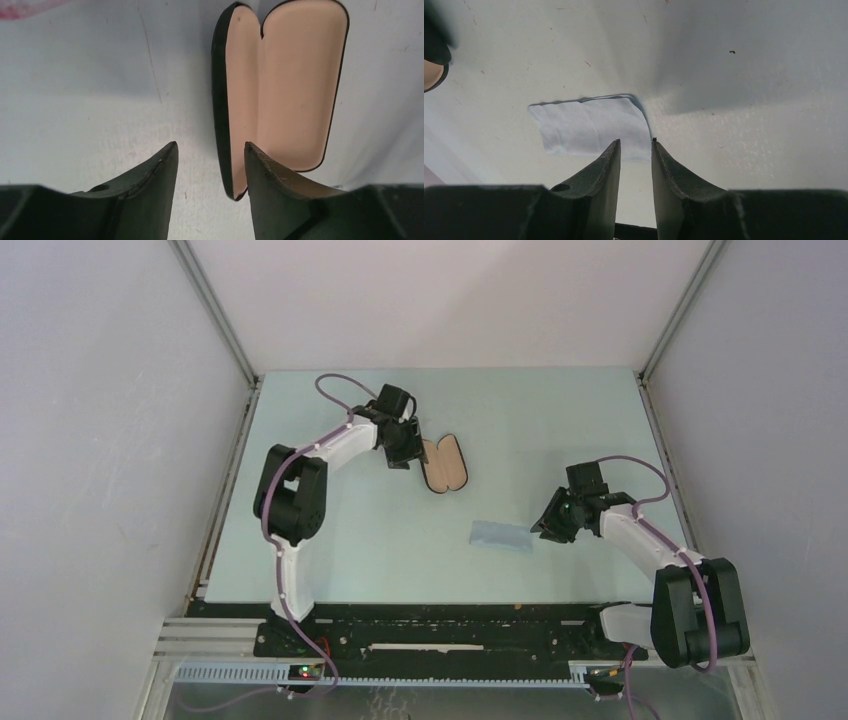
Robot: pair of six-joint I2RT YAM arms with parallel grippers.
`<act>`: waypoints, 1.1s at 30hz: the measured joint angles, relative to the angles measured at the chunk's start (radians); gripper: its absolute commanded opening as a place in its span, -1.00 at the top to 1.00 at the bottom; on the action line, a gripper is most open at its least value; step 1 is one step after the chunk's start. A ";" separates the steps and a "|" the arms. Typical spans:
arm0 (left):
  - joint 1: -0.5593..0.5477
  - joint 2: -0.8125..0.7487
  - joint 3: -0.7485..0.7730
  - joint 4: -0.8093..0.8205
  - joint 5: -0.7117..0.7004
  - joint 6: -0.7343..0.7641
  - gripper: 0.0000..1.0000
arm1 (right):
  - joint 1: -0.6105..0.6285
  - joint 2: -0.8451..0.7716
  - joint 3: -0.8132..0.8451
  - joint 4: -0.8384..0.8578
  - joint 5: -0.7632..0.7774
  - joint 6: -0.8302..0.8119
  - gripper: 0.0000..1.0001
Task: Organize the sunglasses
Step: Pick up the sunglasses case from the center of the board.
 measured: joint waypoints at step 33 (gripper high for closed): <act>-0.198 -0.088 -0.327 0.418 -0.093 -0.740 0.52 | 0.000 -0.068 -0.003 -0.038 -0.013 -0.008 0.33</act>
